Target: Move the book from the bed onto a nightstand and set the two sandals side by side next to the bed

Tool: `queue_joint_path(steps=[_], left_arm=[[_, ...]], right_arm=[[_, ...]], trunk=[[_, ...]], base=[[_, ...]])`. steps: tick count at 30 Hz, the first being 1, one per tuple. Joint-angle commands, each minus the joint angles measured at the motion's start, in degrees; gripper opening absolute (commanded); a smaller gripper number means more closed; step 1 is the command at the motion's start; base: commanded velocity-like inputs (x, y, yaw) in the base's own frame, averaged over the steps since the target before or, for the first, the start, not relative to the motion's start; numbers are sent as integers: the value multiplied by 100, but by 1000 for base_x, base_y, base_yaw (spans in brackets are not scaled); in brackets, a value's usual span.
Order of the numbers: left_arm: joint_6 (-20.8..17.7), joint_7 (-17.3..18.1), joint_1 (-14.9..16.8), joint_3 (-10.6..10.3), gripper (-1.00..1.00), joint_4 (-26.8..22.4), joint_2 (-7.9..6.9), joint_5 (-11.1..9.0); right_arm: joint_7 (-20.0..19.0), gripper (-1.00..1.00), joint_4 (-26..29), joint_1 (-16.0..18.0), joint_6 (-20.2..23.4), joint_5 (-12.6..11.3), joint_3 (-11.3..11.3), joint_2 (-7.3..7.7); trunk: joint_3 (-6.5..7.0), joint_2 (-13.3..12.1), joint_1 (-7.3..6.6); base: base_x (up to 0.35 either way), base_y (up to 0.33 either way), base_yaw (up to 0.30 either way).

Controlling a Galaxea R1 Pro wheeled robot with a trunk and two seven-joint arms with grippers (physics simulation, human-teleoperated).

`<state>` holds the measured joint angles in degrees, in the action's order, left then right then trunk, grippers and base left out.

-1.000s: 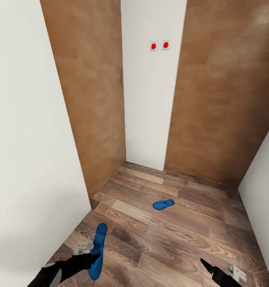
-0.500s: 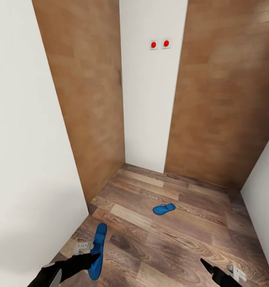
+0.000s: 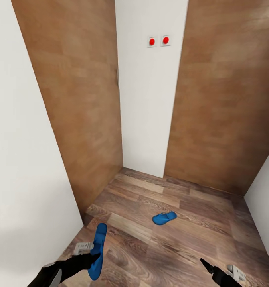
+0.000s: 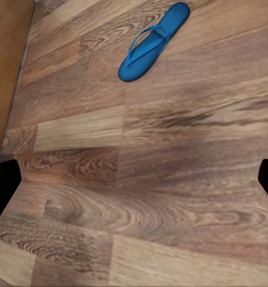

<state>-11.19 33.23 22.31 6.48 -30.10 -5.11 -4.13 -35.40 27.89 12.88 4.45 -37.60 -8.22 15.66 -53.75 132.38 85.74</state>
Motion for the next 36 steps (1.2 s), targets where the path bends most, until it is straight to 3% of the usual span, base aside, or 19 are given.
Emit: queue_joint_path(steps=[1,17,36], left_arm=[[-58,26,1,19,-100,-5,1,-44],[-58,28,1,19,-100,-5,1,-44],[-58,34,1,19,-100,-5,1,-44]], right_arm=[[-28,100,-3,4,47,-54,-11,-1],[-28,100,-2,4,47,-54,-11,-1],[-28,100,-3,4,47,-54,-10,-1]], trunk=[[-5,2,-1],[-5,2,-1],[-5,2,-1]], base=[[35,0,-227],[6,0,-215],[246,0,-43]])
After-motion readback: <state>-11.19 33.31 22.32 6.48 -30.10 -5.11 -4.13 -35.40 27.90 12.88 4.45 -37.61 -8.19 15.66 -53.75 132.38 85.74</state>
